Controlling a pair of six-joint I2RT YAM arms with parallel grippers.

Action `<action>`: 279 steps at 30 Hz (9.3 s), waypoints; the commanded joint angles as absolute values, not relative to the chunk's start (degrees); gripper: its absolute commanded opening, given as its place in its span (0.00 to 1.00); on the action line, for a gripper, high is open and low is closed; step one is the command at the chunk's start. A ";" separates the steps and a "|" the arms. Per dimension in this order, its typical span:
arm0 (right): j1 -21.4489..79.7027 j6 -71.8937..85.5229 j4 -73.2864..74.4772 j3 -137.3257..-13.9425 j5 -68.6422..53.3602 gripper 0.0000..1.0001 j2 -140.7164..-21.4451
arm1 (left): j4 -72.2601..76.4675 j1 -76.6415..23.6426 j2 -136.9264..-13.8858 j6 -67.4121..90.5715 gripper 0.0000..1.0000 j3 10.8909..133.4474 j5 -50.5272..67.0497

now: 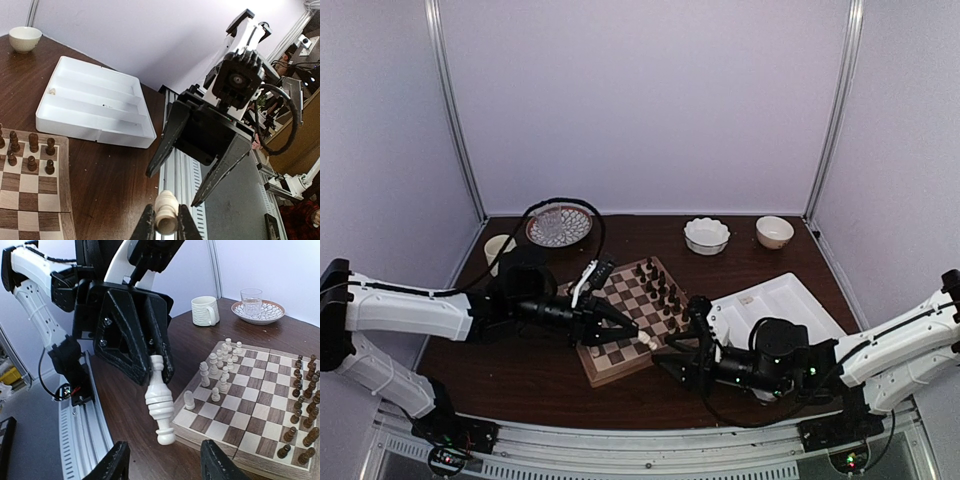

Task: Set up the chess pieces on the board
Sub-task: Pass from the left arm to the right, then place the rook at h1, then pass from the right arm to the left

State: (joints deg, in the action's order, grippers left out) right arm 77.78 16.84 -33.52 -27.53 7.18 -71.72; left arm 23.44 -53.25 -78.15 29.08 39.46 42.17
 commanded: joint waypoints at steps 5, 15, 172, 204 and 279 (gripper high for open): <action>78.10 24.79 -48.55 -25.78 3.54 0.51 -73.80 | 35.73 -53.48 -76.40 31.82 0.01 36.29 42.28; 78.08 26.63 -53.69 -26.16 3.23 0.47 -77.22 | 39.70 -53.53 -76.02 33.36 0.02 35.06 43.24; 48.25 20.57 -7.73 -51.50 -2.30 0.00 -88.73 | -19.31 -66.42 -85.87 2.72 0.27 48.34 -10.98; 59.05 11.97 6.26 -67.17 -37.97 0.00 -92.42 | 16.32 -66.44 -47.97 -11.59 0.71 19.46 -2.94; 64.34 15.39 -3.51 -66.73 -42.07 0.05 -98.89 | 27.77 -66.53 -47.91 -20.29 0.40 13.22 6.16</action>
State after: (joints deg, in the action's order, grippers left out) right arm 64.25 15.42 -1.34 -67.85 -42.39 -101.67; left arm 24.05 -66.24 -49.17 -20.58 13.52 6.59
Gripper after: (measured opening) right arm 0.096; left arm 0.396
